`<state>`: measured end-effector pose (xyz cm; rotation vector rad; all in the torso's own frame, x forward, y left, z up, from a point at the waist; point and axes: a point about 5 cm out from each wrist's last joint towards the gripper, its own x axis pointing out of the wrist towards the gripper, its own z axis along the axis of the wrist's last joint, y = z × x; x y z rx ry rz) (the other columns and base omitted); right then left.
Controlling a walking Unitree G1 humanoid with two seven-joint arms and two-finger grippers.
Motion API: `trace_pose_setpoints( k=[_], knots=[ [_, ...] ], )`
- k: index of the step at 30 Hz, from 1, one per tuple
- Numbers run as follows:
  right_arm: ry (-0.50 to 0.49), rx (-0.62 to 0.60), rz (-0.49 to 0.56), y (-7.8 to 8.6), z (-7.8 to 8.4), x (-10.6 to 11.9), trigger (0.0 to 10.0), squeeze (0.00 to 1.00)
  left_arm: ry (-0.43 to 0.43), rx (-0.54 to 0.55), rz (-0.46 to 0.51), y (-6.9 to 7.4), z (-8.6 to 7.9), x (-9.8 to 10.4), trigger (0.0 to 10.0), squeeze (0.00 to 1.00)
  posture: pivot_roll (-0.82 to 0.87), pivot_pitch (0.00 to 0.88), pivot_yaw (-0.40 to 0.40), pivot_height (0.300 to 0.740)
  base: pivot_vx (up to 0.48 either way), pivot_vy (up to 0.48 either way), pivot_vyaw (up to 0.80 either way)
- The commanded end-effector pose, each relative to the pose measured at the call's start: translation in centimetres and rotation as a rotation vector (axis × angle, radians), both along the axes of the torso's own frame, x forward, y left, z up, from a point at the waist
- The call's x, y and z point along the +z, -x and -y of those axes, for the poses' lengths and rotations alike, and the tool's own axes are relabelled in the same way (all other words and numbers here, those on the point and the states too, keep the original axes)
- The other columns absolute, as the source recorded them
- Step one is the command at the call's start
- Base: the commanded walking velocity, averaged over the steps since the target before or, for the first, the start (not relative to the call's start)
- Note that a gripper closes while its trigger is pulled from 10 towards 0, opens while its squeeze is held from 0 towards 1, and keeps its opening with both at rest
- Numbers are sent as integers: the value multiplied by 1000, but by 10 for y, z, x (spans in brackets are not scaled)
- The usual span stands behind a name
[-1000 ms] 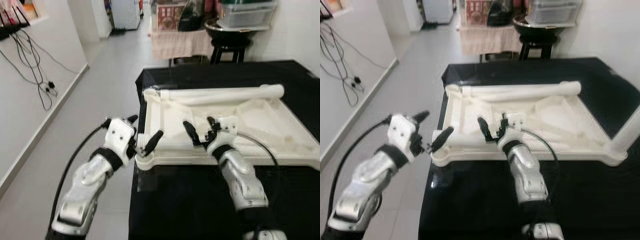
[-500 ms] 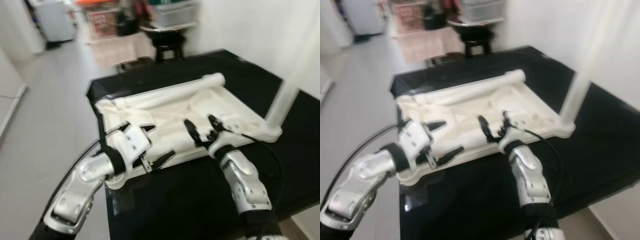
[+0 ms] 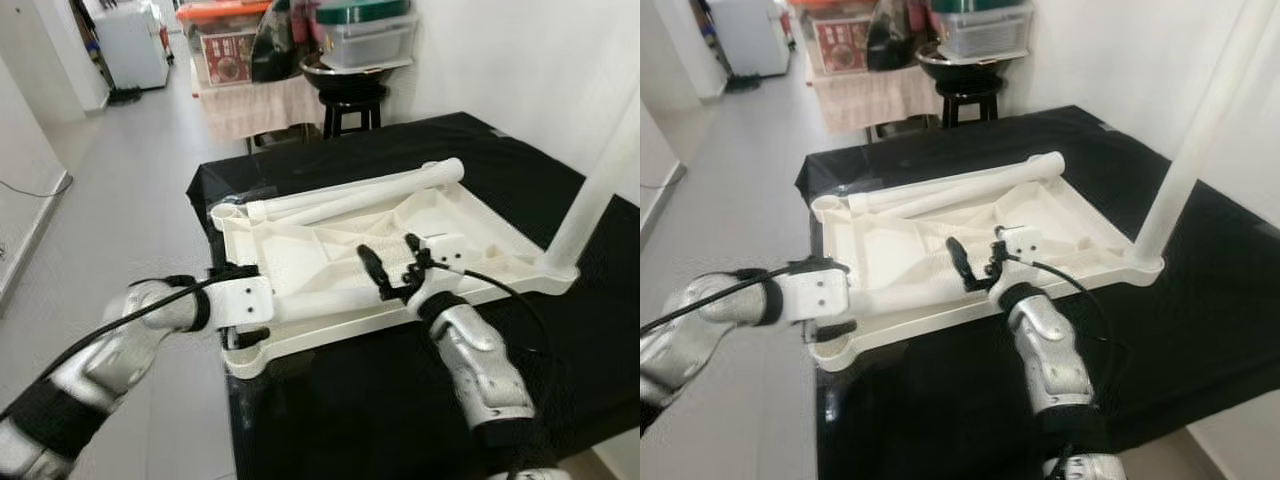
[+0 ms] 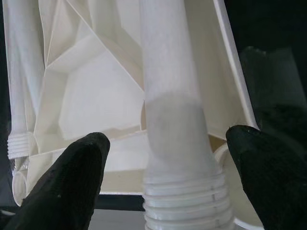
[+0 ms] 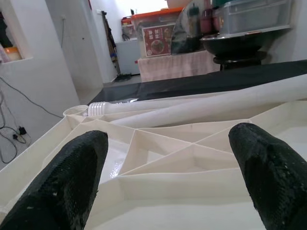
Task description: Building children table
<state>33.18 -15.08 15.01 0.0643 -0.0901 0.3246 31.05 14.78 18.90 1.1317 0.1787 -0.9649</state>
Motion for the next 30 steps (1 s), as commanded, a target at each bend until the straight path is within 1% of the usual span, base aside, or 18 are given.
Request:
trace_pose_setpoints(
  k=[1, 2, 4, 6, 8, 10, 12, 14, 15, 16, 20, 21, 23, 24, 30],
  knots=[
    [8, 6, 8, 0, -4, 1, 10000, 0, -67, -33, -58, -9, 3, -2, 10000, 0, -43, 0, 59, 740, 0, 0, 0],
    [8, 5, 9, 0, -4, 1, 10000, 0, -76, -44, -74, -12, 6, -1, 10000, 0, -48, 0, 64, 740, 0, 0, 0],
    [9, 4, 10, 0, -4, 2, 10000, 0, -84, -51, -85, -14, 8, 0, 10000, 0, -48, 0, 64, 740, 0, 0, 0],
    [8, -1, 14, 0, -4, 3, 10000, 0, -78, -86, -138, -16, 16, -1, 10000, 0, -56, 0, 70, 740, 0, 0, 0],
    [8, -5, 17, 1, -3, 4, 10000, 0, -80, -89, -189, -20, 22, -4, 10000, 0, -61, 0, 74, 740, 0, 0, 0],
    [8, -5, 17, 1, -3, 4, 10000, 0, -80, -89, -189, -20, 22, -4, 10000, 0, -61, 0, 74, 740, 0, 0, 0],
    [5, -17, 19, 1, -2, 4, 10000, 0, -129, -64, -282, -25, 22, -18, 10000, 0, -66, 0, 81, 740, 0, 0, 0],
    [5, -17, 19, 1, -2, 4, 10000, 0, -129, -64, -282, -25, 22, -18, 10000, 0, -66, 0, 81, 740, 0, 0, 0],
    [4, -20, 19, 1, -2, 3, 10000, 0, -142, -53, -312, -26, 22, -22, 10000, 0, -66, 0, 81, 740, 0, 0, 0],
    [3, -26, 19, 2, -2, 3, 10000, 0, -168, -16, -319, -31, 19, -26, 9059, 0, -65, 0, 83, 740, 0, 0, 0],
    [2, -27, 18, 2, -2, 3, 10000, 0, -173, -1, -307, -34, 18, -26, 9059, 0, -65, 0, 83, 740, 0, 0, 0],
    [2, -27, 17, 2, -3, 2, 10000, 0, -188, 17, -293, -36, 16, -25, 7098, 0, -63, 0, 82, 740, 0, 0, 0],
    [2, -27, 17, 2, -3, 2, 10000, 0, -188, 17, -293, -36, 16, -25, 7098, 0, -63, 0, 82, 740, 0, 0, 0],
    [0, -26, 13, 2, -4, 1, 10000, 0, -199, 41, -301, -39, 11, -24, 0, 0, -59, 0, 82, 740, 0, 0, 0],
    [-1, -27, 10, 2, -6, 1, 10000, 0, -217, 46, -320, -40, 7, -23, 0, 0, -57, 0, 81, 740, 0, 0, 0]
  ],
)
